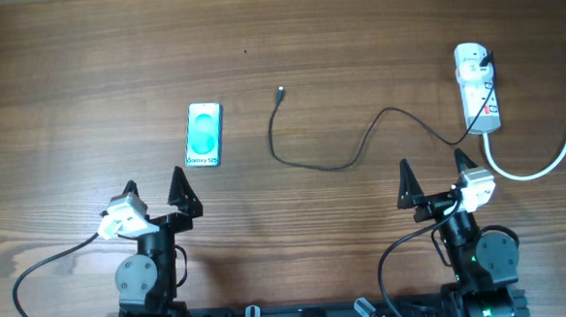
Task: Plug charger to phone and switch on socket
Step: 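Move the left gripper over the light-blue phone, then lower the left gripper and grasp the phone's bottom edge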
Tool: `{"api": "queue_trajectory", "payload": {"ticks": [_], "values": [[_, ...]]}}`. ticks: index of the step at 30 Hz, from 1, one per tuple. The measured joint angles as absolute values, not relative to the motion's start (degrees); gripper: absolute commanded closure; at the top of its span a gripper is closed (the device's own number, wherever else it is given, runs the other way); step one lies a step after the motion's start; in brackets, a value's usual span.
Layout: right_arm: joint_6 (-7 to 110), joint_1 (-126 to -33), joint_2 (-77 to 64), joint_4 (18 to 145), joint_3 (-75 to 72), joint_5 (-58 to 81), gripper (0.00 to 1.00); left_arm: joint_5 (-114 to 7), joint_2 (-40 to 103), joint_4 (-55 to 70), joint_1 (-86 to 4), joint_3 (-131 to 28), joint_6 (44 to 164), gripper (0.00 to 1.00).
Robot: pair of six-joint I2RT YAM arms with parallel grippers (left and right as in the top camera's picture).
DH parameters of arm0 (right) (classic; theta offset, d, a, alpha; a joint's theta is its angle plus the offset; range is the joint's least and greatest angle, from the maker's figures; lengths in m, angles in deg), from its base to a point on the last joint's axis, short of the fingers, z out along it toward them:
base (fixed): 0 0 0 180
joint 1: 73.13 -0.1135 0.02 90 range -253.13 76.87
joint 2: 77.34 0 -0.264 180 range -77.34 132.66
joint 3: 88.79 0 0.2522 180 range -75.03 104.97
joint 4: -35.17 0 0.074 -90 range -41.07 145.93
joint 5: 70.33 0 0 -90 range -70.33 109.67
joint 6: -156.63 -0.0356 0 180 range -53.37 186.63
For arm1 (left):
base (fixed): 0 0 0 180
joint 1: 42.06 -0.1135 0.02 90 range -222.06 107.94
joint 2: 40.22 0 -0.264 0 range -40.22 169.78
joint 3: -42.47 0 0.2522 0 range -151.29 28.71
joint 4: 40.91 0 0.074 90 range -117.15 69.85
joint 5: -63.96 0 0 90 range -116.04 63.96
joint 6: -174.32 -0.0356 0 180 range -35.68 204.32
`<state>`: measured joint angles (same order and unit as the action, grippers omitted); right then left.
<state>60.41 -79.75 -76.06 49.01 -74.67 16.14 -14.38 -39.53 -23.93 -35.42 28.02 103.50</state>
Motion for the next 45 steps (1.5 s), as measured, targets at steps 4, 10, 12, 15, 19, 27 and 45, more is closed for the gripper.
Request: {"api": "queue_trajectory", "payload": {"ticks": [4,10,12,15,19,27,45], "values": [[60.4,-79.7,-76.1,49.0,-74.7,16.1,0.00,-14.8,-39.5,-23.9,-35.4,28.0,103.5,0.00],[60.4,-79.7,-76.1,49.0,-74.7,16.1,0.00,-15.3,-39.5,-23.9,-35.4,28.0,103.5,0.00],[60.4,-79.7,-76.1,49.0,-74.7,16.1,0.00,-15.4,-39.5,-23.9,-35.4,28.0,103.5,0.00],[60.4,-79.7,-76.1,49.0,-74.7,16.1,0.00,-15.5,-39.5,-24.1,-35.4,28.0,103.5,0.00],[60.4,-79.7,-76.1,49.0,-74.7,16.1,0.00,-15.7,-39.5,-24.3,-35.4,28.0,103.5,0.00],[60.4,-79.7,-75.7,48.9,-74.7,16.1,0.00,-16.6,-30.9,-22.0,-35.4,20.2,97.8,0.00],[60.4,-79.7,-75.4,49.0,-74.7,16.3,0.00,-23.6,29.8,17.8,-35.4,-43.1,89.9,0.00]]}}
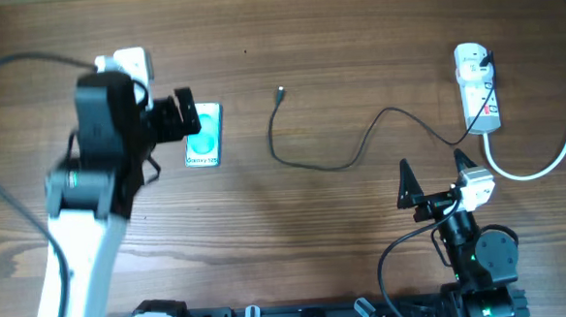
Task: Plug charger to phone and switch on socket
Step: 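Lower the left gripper and grasp the phone's bottom edge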
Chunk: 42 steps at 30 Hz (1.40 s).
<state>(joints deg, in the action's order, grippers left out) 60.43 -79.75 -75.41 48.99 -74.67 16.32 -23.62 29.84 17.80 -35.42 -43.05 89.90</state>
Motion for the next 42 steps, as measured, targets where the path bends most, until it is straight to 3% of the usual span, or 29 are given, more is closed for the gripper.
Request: {"api": "queue_trajectory", "payload": {"ticks": [4,7,25,42], "values": [[60.4,-79.7,-75.4,49.0,-74.7,16.3,0.00,-24.3,43.8,34.5,-35.4,-57.3,88.0,0.00],[60.4,-79.7,-75.4,49.0,-74.7,16.3,0.00,-24.7,51.3,39.7,-35.4,-62.3,87.6,0.00],[60.4,-79.7,-75.4,49.0,-74.7,16.3,0.00,-25.3,74.1,36.7,-34.8,-63.1,85.4,0.03],[60.4,-79.7,-75.4,49.0,-74.7,16.3,0.00,-24.5,76.3,23.5,-34.6,-54.0,85.4,0.01]]}}
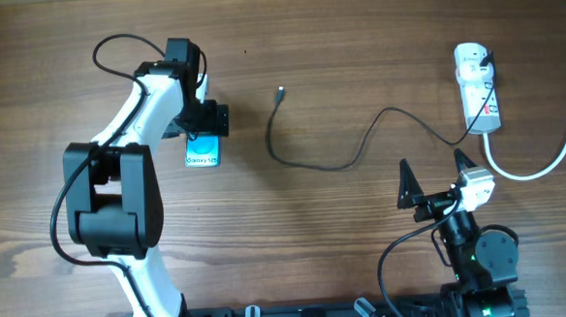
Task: Plug charger to phone and switch on socket
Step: 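Lower the left gripper and grasp the phone's bottom edge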
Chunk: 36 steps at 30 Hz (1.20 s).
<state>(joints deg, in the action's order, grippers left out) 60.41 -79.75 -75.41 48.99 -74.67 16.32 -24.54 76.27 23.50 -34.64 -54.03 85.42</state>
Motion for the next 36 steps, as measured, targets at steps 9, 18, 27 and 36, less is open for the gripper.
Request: {"api": "queue_trajectory", "payload": {"ticks": [9,18,27,36], "values": [[60.4,-79.7,-75.4,49.0,-74.7,16.3,0.00,-24.7,76.3,22.0,-34.6,-53.5,85.4,0.00],[60.4,-79.7,-75.4,49.0,-74.7,16.3,0.01,-24.7,76.4,21.0,-34.5,-53.4,85.4,0.01],[60.4,-79.7,-75.4,49.0,-74.7,16.3,0.00,-24.9,79.3,21.0,-33.8,-53.4,85.4,0.07],[60.4,-79.7,-75.4,49.0,-74.7,16.3,0.00,-24.9,79.4,20.9,-33.8,-53.4,85.5,0.09]]}}
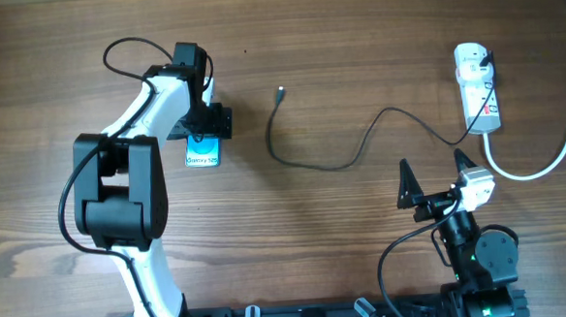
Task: Plug charger to phone and switch on socket
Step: 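Lower the left gripper and grasp the phone's bottom edge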
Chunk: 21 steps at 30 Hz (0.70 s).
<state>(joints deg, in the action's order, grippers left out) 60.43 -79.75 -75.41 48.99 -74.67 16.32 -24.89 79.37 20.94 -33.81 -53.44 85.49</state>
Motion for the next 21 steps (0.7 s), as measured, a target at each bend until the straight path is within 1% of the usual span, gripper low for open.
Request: {"api": "queue_trajectory", "payload": {"ticks": [7,16,21], "values": [[60.4,-79.7,-75.4,49.0,-74.7,16.3,0.00,-24.9,79.4,20.7,-33.8,-53.4,85.9,0.24],[60.4,-79.7,-75.4,49.0,-74.7,16.3,0.00,-25.0,79.4,20.9,-33.8,-53.5,85.9,0.28],[60.4,-79.7,-75.4,49.0,-74.7,16.3,0.00,-25.0,80.3,24.1,-33.8,-55.7,86.0,0.29]]}}
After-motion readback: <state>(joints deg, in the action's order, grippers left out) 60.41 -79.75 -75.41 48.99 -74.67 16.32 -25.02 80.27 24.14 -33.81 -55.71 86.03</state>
